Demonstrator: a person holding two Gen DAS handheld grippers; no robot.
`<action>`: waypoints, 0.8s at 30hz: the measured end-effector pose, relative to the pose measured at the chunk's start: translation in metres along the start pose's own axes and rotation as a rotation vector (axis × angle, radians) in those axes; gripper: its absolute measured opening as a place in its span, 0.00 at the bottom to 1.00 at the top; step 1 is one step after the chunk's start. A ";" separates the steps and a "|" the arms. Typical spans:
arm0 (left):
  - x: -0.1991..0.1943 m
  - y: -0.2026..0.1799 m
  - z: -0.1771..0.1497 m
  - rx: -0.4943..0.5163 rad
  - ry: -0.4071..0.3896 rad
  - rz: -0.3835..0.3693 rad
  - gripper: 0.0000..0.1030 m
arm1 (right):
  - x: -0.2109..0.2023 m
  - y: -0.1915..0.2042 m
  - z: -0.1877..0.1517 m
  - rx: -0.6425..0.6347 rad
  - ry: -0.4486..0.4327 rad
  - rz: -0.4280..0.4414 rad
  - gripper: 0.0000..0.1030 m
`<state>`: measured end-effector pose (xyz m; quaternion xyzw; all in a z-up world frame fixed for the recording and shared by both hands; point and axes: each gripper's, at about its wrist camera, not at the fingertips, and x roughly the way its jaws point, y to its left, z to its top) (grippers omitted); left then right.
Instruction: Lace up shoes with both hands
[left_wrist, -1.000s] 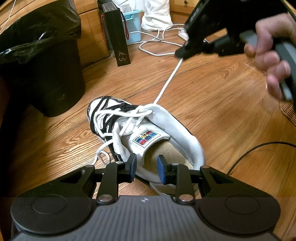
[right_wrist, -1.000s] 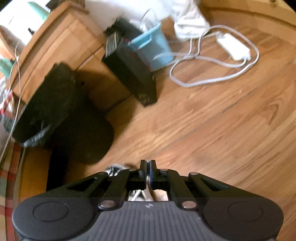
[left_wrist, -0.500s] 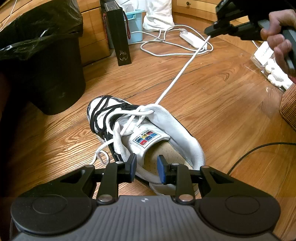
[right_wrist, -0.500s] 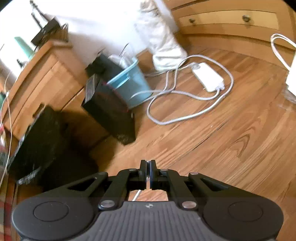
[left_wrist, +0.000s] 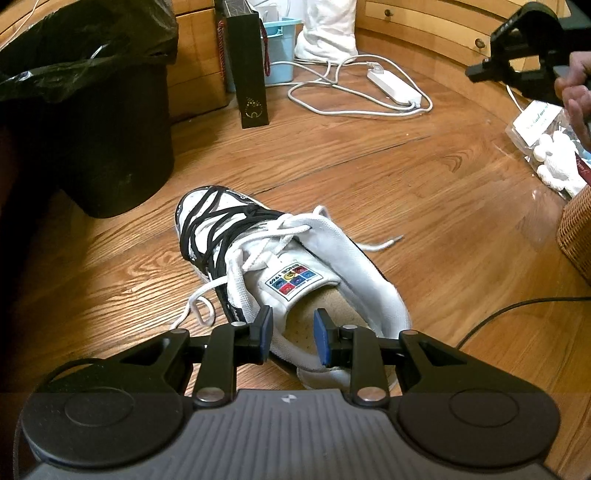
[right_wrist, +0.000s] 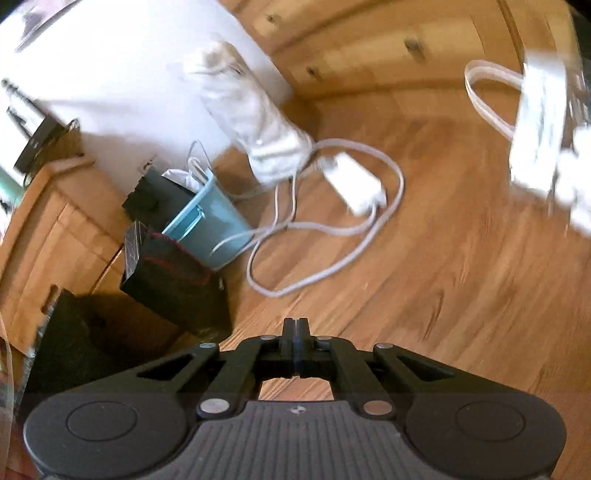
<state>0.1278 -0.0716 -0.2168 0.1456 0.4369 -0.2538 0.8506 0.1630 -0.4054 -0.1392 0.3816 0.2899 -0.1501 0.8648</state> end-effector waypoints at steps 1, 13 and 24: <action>0.000 -0.001 0.000 0.000 -0.002 0.001 0.27 | 0.003 0.003 -0.005 -0.021 0.032 0.005 0.02; 0.000 0.001 -0.001 -0.032 -0.012 -0.012 0.28 | 0.063 0.053 -0.123 -0.084 0.550 0.198 0.21; 0.001 0.002 -0.001 -0.022 -0.013 -0.020 0.29 | 0.082 0.052 -0.137 0.042 0.610 0.227 0.21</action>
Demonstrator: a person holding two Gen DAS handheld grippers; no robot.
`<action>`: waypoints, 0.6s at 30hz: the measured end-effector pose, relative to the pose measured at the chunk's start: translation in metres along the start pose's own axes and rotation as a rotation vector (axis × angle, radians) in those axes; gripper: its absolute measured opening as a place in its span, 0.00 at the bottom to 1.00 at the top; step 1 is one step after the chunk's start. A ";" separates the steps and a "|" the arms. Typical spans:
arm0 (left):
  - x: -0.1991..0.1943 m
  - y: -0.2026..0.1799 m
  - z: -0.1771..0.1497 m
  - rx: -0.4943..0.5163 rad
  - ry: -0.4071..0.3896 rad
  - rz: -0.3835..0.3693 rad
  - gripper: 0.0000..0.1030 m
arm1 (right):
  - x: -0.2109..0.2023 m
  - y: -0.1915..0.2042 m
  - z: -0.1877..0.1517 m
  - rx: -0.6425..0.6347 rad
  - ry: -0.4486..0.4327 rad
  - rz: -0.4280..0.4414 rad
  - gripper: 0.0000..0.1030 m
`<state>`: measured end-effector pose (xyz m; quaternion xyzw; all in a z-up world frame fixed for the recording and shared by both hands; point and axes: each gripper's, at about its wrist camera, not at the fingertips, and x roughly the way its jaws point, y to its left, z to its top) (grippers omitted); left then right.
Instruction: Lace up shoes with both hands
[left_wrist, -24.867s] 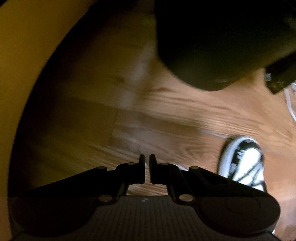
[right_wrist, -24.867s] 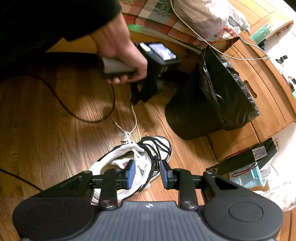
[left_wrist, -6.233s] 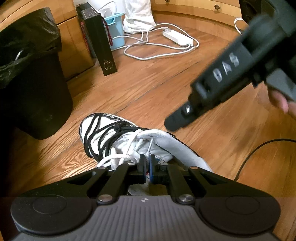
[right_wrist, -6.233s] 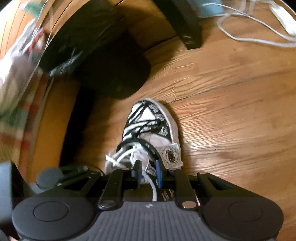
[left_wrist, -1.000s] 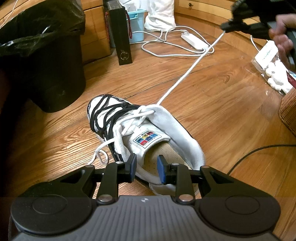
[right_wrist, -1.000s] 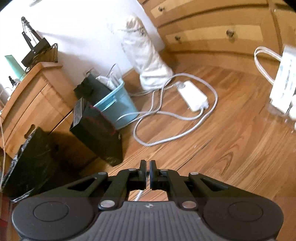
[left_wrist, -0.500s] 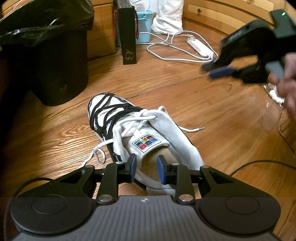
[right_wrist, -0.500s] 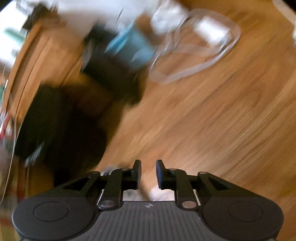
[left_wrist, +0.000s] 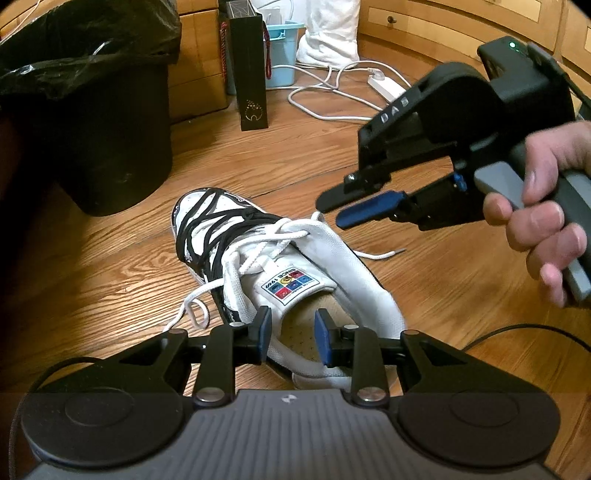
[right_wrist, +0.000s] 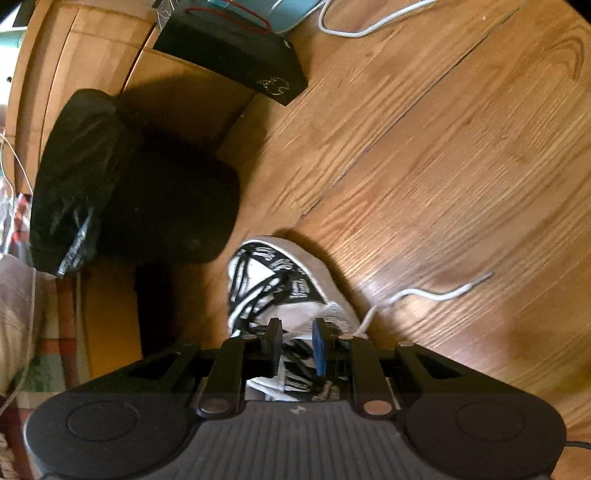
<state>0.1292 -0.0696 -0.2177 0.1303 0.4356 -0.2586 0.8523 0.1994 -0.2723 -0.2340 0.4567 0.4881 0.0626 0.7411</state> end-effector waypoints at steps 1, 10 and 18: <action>0.000 -0.001 0.000 0.009 0.001 0.004 0.29 | 0.001 0.000 0.000 0.004 0.001 0.006 0.21; 0.000 -0.002 -0.002 0.023 0.000 0.007 0.29 | 0.008 -0.003 0.000 0.052 0.030 0.014 0.22; 0.002 -0.003 -0.002 0.021 -0.005 0.009 0.30 | 0.008 -0.017 -0.002 0.210 0.041 0.111 0.25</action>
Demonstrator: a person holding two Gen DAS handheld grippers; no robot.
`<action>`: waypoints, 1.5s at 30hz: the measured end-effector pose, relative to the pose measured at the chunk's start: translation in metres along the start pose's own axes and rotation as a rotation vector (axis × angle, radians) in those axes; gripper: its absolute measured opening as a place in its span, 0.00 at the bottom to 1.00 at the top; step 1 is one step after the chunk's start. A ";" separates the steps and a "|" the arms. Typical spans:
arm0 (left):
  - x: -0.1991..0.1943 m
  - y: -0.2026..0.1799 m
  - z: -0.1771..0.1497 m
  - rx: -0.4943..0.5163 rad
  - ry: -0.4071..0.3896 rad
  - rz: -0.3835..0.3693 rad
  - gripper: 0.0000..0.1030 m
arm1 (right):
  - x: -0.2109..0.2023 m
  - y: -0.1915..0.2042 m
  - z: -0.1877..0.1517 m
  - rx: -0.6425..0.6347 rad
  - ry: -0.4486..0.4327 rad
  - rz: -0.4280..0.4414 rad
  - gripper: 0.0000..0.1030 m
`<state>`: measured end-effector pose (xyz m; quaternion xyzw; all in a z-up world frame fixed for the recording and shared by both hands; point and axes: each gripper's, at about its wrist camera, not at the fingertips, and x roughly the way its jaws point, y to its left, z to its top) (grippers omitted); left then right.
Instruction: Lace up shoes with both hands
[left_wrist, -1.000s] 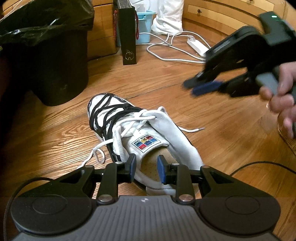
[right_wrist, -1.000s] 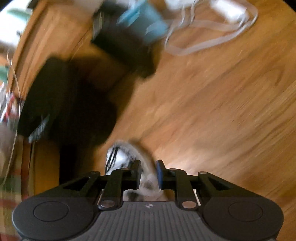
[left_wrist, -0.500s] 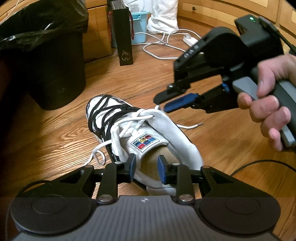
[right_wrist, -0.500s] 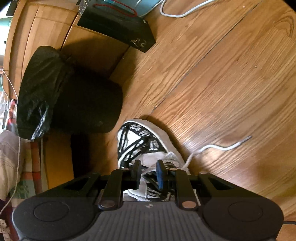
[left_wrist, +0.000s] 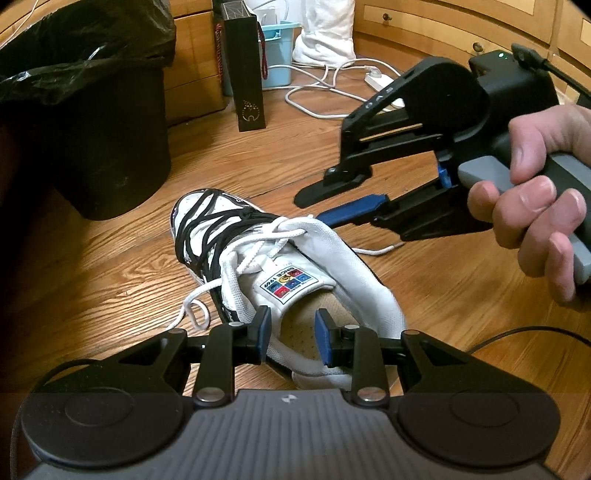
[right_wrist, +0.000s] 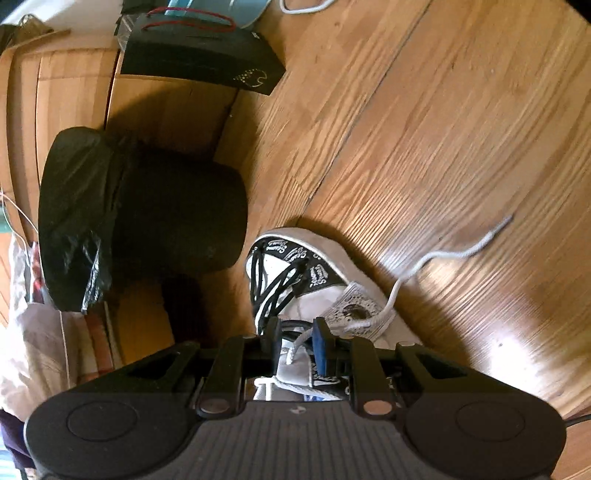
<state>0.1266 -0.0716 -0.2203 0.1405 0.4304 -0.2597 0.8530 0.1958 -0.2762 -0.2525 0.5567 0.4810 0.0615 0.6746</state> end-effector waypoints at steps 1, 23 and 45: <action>0.000 -0.001 0.000 0.005 -0.001 0.002 0.32 | 0.001 0.000 -0.001 0.001 -0.001 -0.003 0.25; 0.002 0.001 -0.003 0.003 -0.007 -0.020 0.38 | -0.008 0.017 -0.006 -0.161 -0.121 -0.065 0.04; -0.013 0.013 0.001 -0.117 -0.066 -0.035 0.40 | -0.033 0.064 -0.008 -0.556 -0.157 -0.124 0.21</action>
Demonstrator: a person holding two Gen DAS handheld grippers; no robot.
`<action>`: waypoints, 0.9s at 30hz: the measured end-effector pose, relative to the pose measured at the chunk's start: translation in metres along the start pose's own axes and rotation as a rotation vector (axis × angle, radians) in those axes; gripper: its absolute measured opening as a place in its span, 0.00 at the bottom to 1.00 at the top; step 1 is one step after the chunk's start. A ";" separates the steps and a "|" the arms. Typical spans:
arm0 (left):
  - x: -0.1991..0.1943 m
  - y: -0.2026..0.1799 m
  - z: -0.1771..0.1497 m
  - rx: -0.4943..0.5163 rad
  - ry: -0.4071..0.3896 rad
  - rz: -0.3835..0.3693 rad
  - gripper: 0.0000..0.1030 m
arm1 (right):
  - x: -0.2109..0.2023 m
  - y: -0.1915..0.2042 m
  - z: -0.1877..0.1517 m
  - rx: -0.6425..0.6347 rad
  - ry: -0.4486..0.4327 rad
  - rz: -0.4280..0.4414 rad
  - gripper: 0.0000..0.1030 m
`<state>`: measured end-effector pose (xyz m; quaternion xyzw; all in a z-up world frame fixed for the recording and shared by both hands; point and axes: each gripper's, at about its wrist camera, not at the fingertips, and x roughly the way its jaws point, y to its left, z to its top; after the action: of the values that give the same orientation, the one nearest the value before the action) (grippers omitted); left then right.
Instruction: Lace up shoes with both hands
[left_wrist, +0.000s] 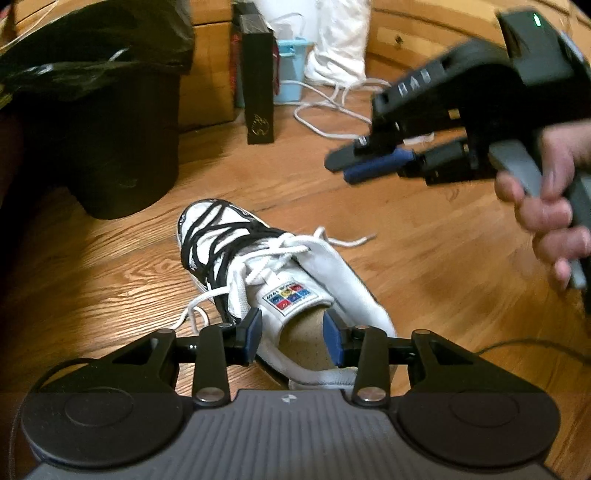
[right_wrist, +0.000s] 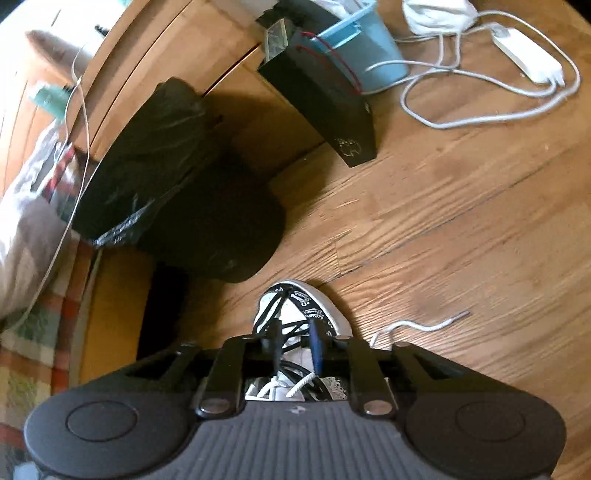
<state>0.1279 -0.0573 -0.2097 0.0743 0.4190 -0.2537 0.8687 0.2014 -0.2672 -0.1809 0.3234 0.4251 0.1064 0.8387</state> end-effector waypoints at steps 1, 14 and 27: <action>-0.003 0.005 0.000 -0.038 -0.016 -0.014 0.42 | 0.001 0.001 0.000 -0.006 0.004 -0.001 0.22; 0.023 0.126 -0.040 -1.016 -0.054 -0.223 0.54 | 0.019 -0.030 -0.018 0.306 0.092 0.033 0.26; 0.063 0.142 -0.062 -1.277 -0.041 -0.290 0.17 | 0.045 -0.039 -0.033 0.426 0.116 0.030 0.30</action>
<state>0.1892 0.0625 -0.3096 -0.5184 0.4763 -0.0707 0.7067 0.1998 -0.2616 -0.2489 0.4927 0.4807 0.0451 0.7239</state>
